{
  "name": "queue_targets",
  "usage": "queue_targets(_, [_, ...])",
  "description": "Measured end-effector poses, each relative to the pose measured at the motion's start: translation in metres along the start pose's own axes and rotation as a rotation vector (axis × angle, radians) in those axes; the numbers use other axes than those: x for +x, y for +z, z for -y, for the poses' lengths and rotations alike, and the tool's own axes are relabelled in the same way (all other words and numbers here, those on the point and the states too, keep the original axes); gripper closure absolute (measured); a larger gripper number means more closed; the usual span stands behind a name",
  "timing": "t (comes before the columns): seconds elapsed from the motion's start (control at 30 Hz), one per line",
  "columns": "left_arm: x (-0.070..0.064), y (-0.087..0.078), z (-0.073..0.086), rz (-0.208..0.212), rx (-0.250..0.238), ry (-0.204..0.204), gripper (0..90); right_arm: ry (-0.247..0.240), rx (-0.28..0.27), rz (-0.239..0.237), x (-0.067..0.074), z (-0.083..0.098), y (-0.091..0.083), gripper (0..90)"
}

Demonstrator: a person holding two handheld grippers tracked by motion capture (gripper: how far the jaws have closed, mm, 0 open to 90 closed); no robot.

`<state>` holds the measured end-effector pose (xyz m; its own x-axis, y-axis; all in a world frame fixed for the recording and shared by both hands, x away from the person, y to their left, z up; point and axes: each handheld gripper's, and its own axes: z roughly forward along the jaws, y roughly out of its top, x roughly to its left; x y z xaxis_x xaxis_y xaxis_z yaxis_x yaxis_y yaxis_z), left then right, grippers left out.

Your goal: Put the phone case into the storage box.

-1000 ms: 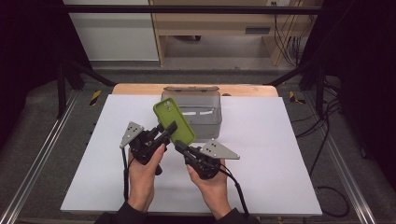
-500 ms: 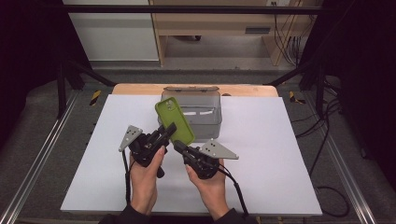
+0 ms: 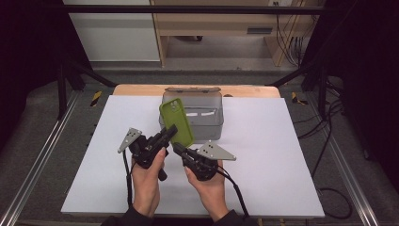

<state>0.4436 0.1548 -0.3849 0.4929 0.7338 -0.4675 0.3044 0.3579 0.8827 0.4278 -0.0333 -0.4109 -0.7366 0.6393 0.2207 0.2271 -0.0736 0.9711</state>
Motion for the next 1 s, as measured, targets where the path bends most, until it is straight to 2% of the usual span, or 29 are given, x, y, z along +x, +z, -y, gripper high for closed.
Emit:
queue_targets(0.13, [0.000,0.001,0.000,-0.017,0.007,0.012,77.3,-0.006,0.009,-0.001,-0.001,0.001,0.002,86.0])
queue_targets(0.23, [0.004,0.002,-0.001,-0.032,0.024,0.032,77.4,-0.034,0.024,0.011,-0.003,0.000,0.000,76.4])
queue_targets(0.3, [0.006,0.003,-0.002,-0.048,0.028,0.052,77.4,-0.067,0.053,0.025,-0.007,-0.001,-0.003,68.9])
queue_targets(0.37, [0.009,0.003,-0.005,-0.059,0.030,0.069,77.4,-0.104,0.080,0.064,-0.015,0.000,-0.007,61.8])
queue_targets(0.47, [0.010,0.004,-0.011,-0.075,0.033,0.100,77.4,-0.110,0.111,0.131,-0.031,0.001,-0.016,45.7])
queue_targets(0.6, [0.011,0.006,-0.018,-0.091,0.041,0.132,77.4,-0.131,0.116,0.213,-0.051,0.004,-0.033,32.9])
queue_targets(0.7, [0.011,0.009,-0.022,-0.099,0.051,0.143,77.4,-0.141,0.122,0.256,-0.064,0.008,-0.043,24.0])
queue_targets(0.77, [0.011,0.011,-0.025,-0.100,0.059,0.151,77.4,-0.150,0.145,0.281,-0.072,0.010,-0.049,22.4])
queue_targets(0.9, [0.008,0.014,-0.030,-0.102,0.062,0.188,77.4,-0.134,0.153,0.297,-0.086,0.011,-0.063,22.2])
queue_targets(1.0, [0.008,0.016,-0.037,-0.106,0.063,0.199,77.4,-0.130,0.159,0.305,-0.094,0.011,-0.075,17.0])
